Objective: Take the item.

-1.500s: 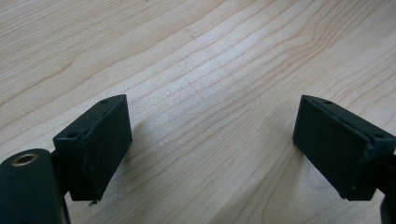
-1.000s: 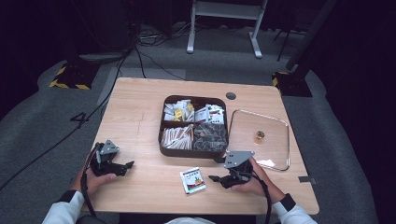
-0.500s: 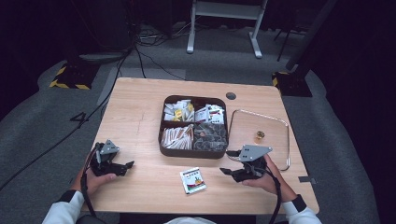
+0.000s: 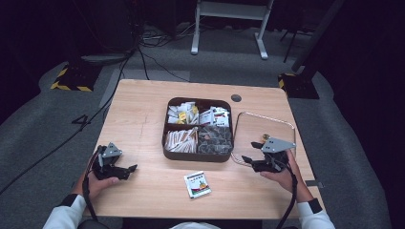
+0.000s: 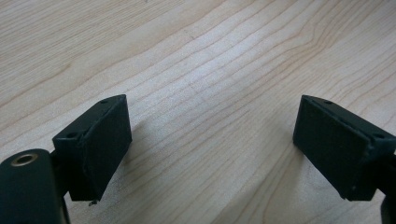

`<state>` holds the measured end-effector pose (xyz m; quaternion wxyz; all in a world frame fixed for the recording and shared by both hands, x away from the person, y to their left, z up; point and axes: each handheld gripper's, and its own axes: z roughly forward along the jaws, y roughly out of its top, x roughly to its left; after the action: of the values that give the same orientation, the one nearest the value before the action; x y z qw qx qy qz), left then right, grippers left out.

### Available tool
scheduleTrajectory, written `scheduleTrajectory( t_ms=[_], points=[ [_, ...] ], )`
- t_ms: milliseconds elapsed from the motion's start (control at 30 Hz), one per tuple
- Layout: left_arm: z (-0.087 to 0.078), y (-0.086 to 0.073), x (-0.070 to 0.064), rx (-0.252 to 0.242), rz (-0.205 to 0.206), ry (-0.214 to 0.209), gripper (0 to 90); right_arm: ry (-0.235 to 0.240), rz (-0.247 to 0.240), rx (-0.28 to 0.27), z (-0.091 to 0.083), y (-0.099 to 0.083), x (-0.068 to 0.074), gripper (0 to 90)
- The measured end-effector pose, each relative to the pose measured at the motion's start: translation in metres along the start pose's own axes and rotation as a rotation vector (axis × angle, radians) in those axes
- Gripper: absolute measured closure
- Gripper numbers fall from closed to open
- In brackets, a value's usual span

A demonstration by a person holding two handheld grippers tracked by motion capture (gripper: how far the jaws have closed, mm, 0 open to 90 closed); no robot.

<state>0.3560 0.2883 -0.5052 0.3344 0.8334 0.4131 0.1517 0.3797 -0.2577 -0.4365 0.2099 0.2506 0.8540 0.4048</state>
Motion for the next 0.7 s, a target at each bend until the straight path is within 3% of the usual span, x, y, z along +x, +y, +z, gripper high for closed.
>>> scheduleTrajectory(
  t_ms=[433, 700],
  points=[
    [0.0, 0.0, 0.0, -0.002, 0.0, -0.001, 11.8, -0.19, 0.167, 0.032, 0.008, -0.028, -0.053, 34.5],
    [0.0, 0.0, 0.0, -0.001, 0.001, -0.001, 11.8, -0.193, 0.251, 0.057, 0.017, -0.043, -0.075, 35.5]
  ],
)
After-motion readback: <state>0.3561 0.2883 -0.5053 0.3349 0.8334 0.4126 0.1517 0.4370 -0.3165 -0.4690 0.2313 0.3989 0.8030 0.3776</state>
